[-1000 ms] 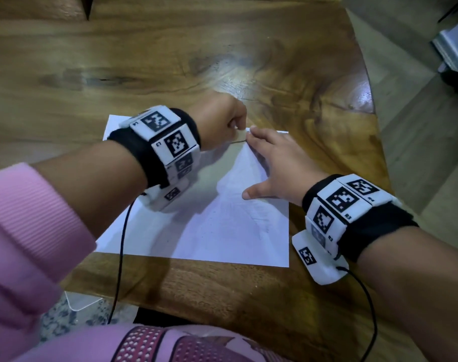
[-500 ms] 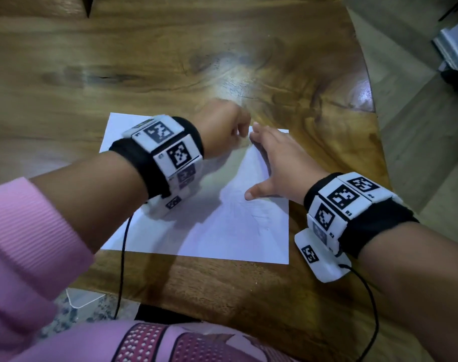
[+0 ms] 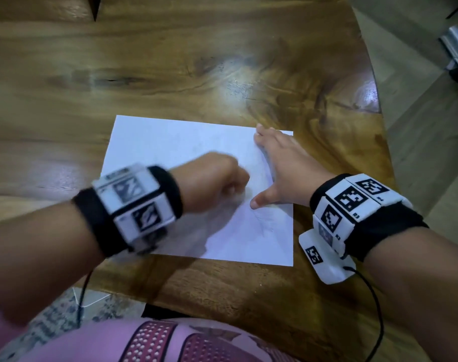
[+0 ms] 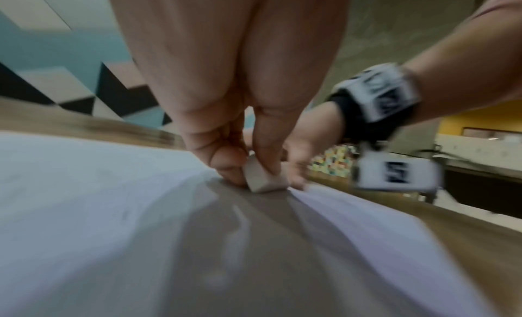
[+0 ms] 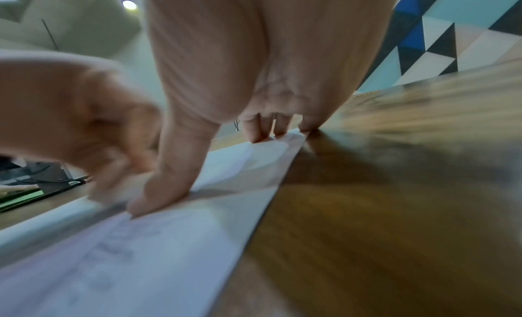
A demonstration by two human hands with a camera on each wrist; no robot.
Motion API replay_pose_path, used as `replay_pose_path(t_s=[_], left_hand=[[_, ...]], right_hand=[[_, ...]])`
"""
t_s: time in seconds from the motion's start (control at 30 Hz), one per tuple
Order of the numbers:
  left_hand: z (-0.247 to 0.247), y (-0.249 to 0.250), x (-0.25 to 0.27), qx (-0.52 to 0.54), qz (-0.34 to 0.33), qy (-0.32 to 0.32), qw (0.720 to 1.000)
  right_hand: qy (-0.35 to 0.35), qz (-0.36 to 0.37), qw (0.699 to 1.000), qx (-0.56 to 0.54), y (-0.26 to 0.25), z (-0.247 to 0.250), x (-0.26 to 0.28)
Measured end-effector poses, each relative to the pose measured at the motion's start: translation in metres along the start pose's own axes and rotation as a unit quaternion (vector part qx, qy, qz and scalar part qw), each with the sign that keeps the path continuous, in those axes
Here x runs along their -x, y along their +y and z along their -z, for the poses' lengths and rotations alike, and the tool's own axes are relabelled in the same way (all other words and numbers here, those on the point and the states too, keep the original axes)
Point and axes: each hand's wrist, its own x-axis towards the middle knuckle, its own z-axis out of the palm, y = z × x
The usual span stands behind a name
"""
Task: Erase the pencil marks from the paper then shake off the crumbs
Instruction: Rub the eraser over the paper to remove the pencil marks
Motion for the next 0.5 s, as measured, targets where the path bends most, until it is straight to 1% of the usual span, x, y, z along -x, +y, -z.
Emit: replay_pose_path(t_s=[0.03, 0.07, 0.1, 0.13, 0.2, 0.23, 0.27, 0.33, 0.4, 0.47, 0.5], left_hand=[[-0.005, 0.002, 0.013, 0.014, -0.007, -0.029, 0.999], [-0.006, 0.002, 0.018, 0.025, -0.006, -0.042, 0.999], [-0.006, 0.0, 0.015, 0.023, -0.005, -0.031, 0.999], [-0.001, -0.002, 0.006, 0.018, 0.003, -0.003, 1.0], [0.011, -0.007, -0.017, -0.003, 0.049, 0.064, 0.997], [0.014, -0.01, -0.027, -0.01, 0.068, 0.086, 0.994], [0.015, -0.012, -0.031, -0.012, 0.078, 0.09, 0.993], [0.008, -0.011, -0.018, -0.012, 0.057, 0.079, 0.995], [-0.005, -0.007, 0.011, 0.003, 0.019, 0.039, 0.999], [-0.012, -0.001, 0.031, 0.029, 0.017, -0.018, 0.999], [-0.011, -0.002, 0.031, 0.032, 0.016, -0.025, 0.999]], right_hand=[[-0.002, 0.0, 1.0, 0.0, 0.0, 0.001, 0.001], [-0.005, 0.0, 1.0, -0.001, -0.001, 0.001, 0.002], [-0.007, 0.001, 1.0, -0.002, -0.001, 0.002, 0.002], [-0.009, 0.001, 1.0, -0.003, -0.002, 0.003, 0.003], [-0.007, -0.001, 1.0, -0.006, -0.003, 0.003, 0.004], [-0.006, -0.002, 1.0, -0.008, -0.003, 0.004, 0.004], [-0.007, -0.003, 1.0, -0.009, -0.003, 0.003, 0.004], [-0.01, -0.004, 1.0, -0.009, -0.002, 0.003, 0.003], [-0.011, -0.006, 1.0, -0.009, -0.001, 0.003, 0.003], [-0.012, -0.006, 1.0, -0.006, -0.001, 0.003, 0.003], [-0.011, -0.005, 1.0, -0.002, -0.001, 0.002, 0.003]])
